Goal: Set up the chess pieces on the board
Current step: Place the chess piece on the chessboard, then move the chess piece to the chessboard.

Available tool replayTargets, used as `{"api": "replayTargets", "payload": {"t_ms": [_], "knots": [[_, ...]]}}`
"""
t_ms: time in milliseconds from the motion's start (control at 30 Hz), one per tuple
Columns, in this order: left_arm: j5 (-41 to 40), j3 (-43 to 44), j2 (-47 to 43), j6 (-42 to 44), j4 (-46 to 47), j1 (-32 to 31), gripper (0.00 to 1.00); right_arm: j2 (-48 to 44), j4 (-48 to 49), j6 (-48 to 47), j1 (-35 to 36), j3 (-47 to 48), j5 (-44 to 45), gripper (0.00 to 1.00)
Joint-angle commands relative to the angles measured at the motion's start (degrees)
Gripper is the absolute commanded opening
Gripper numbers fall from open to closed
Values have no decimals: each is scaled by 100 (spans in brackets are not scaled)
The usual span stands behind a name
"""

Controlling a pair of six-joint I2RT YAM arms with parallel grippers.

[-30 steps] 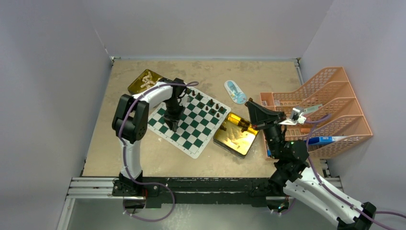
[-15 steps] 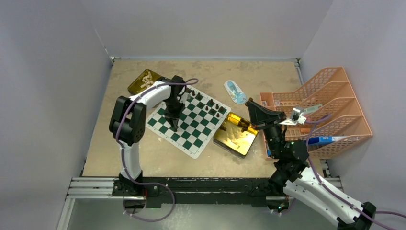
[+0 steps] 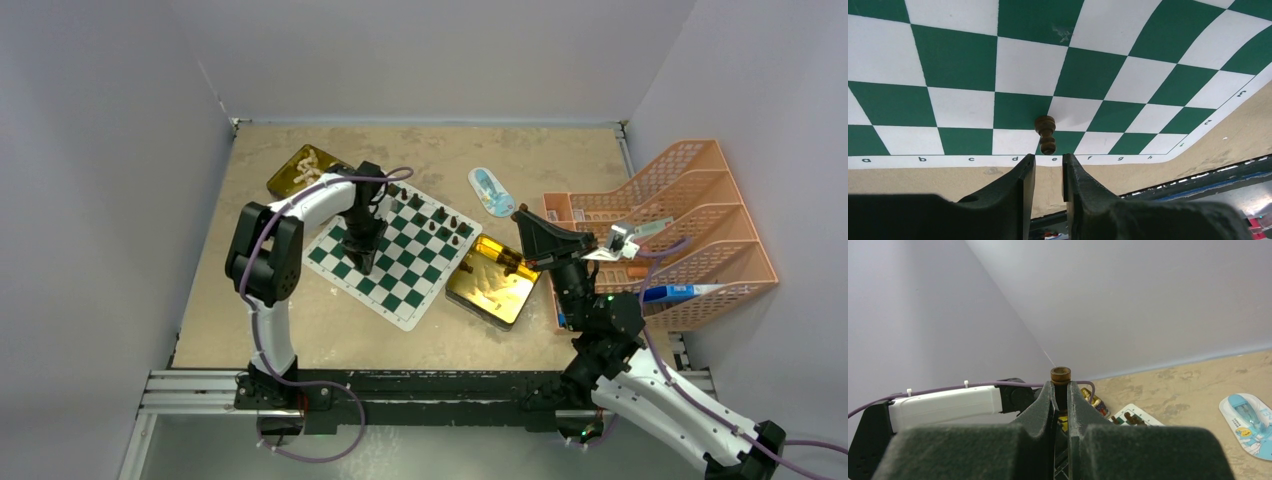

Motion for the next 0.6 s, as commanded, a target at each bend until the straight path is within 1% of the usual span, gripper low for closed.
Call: {"api": "replayTargets", "payload": {"t_ms": [0, 233, 567], "knots": [[167, -47, -316, -31, 179, -24, 26, -48, 337, -131, 25, 49, -23, 0], [183, -12, -319, -46, 219, -24, 25, -46, 333, -138, 25, 93, -54, 0], [-25, -108, -283, -106, 272, -24, 22, -53, 337, -139, 24, 90, -66, 0]]}}
